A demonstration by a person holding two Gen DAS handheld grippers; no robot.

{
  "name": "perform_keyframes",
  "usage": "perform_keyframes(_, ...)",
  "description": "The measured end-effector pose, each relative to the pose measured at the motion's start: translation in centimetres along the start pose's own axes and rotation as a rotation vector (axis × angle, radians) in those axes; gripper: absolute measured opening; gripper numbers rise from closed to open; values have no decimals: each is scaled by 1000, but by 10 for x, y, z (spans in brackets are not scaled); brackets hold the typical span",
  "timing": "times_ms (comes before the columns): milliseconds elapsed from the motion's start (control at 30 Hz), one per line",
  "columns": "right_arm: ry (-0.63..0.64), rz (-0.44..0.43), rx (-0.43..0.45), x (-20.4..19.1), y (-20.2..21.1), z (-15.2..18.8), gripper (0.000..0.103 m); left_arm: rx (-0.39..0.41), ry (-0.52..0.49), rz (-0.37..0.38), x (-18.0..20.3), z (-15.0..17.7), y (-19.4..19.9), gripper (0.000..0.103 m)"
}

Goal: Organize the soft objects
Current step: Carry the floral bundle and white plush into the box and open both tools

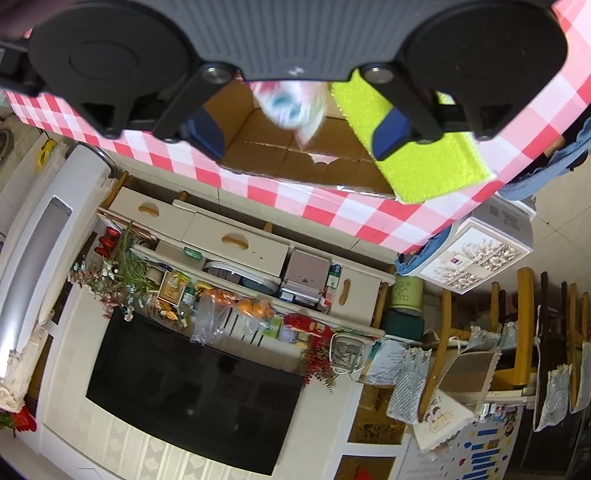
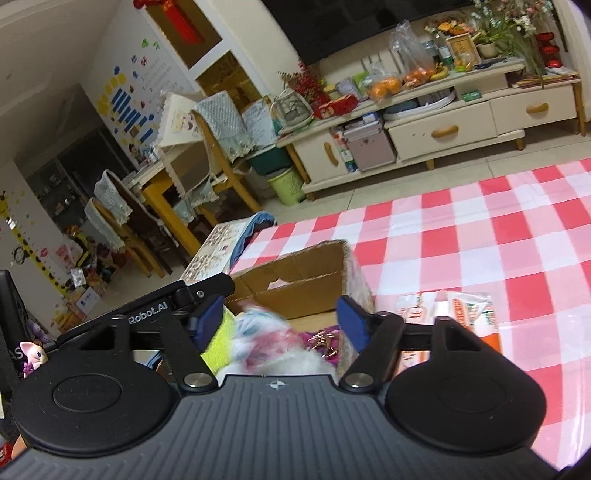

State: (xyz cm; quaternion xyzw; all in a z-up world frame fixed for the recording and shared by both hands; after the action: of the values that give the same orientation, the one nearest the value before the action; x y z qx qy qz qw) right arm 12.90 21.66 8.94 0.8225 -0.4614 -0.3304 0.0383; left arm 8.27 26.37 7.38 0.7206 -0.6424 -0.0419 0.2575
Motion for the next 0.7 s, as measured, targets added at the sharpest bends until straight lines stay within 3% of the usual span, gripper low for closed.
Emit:
perform_keyframes(67, 7, 12, 25, 2, 10, -2, 99, 7, -12, 7, 4, 0, 2, 92)
perform_keyframes(133, 21, 36, 50, 5, 20, -3, 100, 8, -27, 9, 8, 1, 3, 99)
perform_keyframes(267, 39, 91, 90, 14, 38, -4, 101, 17, -59, 7, 14, 2, 7, 102)
perform_keyframes(700, 86, 212, 136, 42, 69, 2, 103, 31, -121, 5, 30, 9, 22, 102)
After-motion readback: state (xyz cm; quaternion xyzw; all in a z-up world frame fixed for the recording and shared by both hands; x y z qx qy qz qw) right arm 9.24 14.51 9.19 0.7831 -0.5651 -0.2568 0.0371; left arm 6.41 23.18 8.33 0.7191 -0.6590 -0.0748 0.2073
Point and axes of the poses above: each gripper's, at about its wrist camera, not at the fingertips, and y roughly against the way its jaws point, x to its right, z to its underside, the point moved 9 cm from there along -y, roughly the way its jaws point, and after that the axes turned 4 degrees about x, right-handed, at the moved point
